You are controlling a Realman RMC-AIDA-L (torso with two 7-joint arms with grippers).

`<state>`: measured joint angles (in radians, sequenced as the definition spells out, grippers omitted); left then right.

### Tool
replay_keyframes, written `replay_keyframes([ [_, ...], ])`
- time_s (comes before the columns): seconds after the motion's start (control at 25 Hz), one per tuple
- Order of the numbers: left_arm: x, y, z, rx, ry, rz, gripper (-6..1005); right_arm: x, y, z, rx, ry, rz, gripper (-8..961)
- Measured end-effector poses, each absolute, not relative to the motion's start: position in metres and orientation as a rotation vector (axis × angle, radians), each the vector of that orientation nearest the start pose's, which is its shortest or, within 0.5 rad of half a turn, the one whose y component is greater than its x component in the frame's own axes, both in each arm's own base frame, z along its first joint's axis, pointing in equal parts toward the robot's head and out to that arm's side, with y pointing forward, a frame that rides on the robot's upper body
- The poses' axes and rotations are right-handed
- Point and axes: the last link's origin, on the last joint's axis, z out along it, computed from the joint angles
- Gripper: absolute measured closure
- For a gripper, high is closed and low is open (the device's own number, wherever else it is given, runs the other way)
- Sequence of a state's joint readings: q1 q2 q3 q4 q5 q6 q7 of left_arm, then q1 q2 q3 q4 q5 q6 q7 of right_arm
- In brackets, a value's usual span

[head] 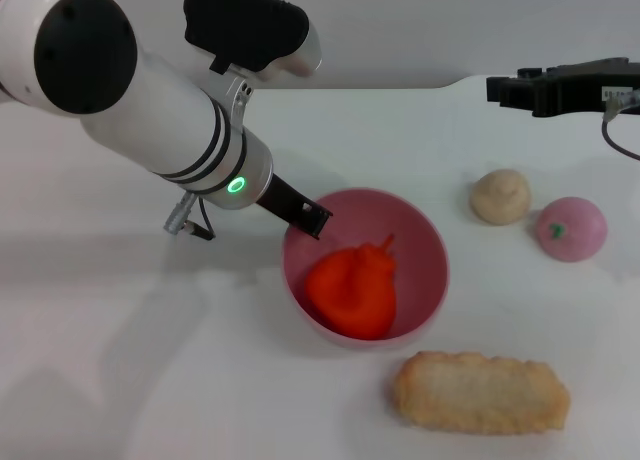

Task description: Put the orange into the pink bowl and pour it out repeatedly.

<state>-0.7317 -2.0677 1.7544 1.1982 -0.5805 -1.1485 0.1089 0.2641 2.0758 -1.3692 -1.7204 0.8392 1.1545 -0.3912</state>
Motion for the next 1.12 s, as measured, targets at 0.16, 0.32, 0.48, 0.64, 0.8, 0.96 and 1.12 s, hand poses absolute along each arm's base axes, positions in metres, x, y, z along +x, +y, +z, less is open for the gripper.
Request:
replay_keyframes([
  [0.16,-0.133,0.376,-0.075,-2.443,-1.004,0.313,954,0.163,0.347,0.059,-2.236,1.033,0.334,557],
  [0.32,-0.136,0.376,-0.076,-2.442,-1.015,0.308,954,0.163,0.347,0.058,-2.239,1.023,0.331,554],
  [0.48,-0.14,0.378,-0.078,-2.432,-1.025,0.312,896,0.164,0.349,0.055,-2.248,1.008,0.323,551],
  [0.64,-0.14,0.38,-0.08,-2.421,-1.026,0.281,819,0.168,0.35,0.053,-2.25,1.013,0.314,548],
  [0.8,-0.141,0.383,-0.08,-2.411,-1.019,0.259,687,0.17,0.35,0.049,-2.269,0.956,0.291,545],
  [0.96,-0.137,0.395,-0.069,-2.372,-0.941,0.208,567,0.176,0.354,0.048,-2.26,0.831,0.276,542],
  [1.12,-0.127,0.419,-0.038,-2.249,-0.757,0.167,478,0.182,0.368,0.069,-2.118,0.698,0.35,393],
])
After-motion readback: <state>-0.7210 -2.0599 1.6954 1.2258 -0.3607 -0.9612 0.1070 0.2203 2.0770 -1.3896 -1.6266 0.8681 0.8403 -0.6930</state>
